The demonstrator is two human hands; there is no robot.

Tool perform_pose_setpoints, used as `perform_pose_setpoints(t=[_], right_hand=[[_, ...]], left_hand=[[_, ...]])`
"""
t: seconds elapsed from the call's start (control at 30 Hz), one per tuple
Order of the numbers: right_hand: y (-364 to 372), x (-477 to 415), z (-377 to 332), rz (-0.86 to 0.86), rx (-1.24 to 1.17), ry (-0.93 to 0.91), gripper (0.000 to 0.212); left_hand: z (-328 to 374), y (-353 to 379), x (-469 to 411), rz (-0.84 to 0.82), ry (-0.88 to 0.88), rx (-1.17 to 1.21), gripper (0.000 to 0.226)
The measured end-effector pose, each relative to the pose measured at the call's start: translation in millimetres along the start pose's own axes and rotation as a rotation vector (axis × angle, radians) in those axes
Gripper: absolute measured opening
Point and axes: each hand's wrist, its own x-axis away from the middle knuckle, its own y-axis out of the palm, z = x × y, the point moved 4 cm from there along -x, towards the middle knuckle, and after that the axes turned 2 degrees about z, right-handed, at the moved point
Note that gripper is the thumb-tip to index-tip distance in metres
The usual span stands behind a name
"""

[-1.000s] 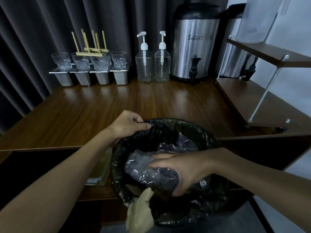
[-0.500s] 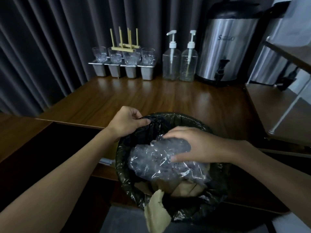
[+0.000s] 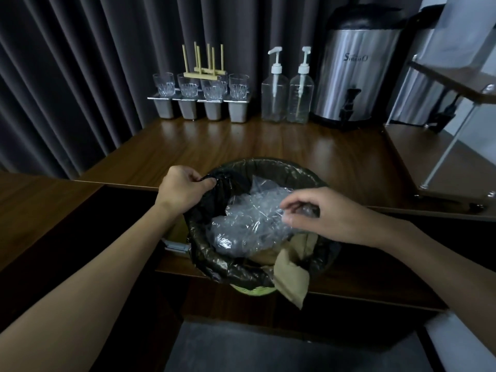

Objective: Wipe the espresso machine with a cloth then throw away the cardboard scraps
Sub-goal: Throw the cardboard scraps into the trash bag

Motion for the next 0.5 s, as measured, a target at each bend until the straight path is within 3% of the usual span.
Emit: perform_pose_setpoints(t=[0.07,0.2,0.37,0.5], right_hand=[[10,4,-17,-0.075,-0.112,0.001,0.045],[19,19,-37,-0.181,-0.092,0.012,0.037],[26,23,-49,-0.109,-0.042,-0.022,0.011],[24,20,-60,0.047,-0.074,-0.060,0.015]], left_hand=[[-8,-8,3,0.040,-0.025,0.016,0.040],[-22,-23,6,0.097,-0.057,0.017,0.046],[-23,-35,11,0.106,-0.033,-0.004,0.044],[-17,-37,18,0.071,0.017,-0.033,0.043]])
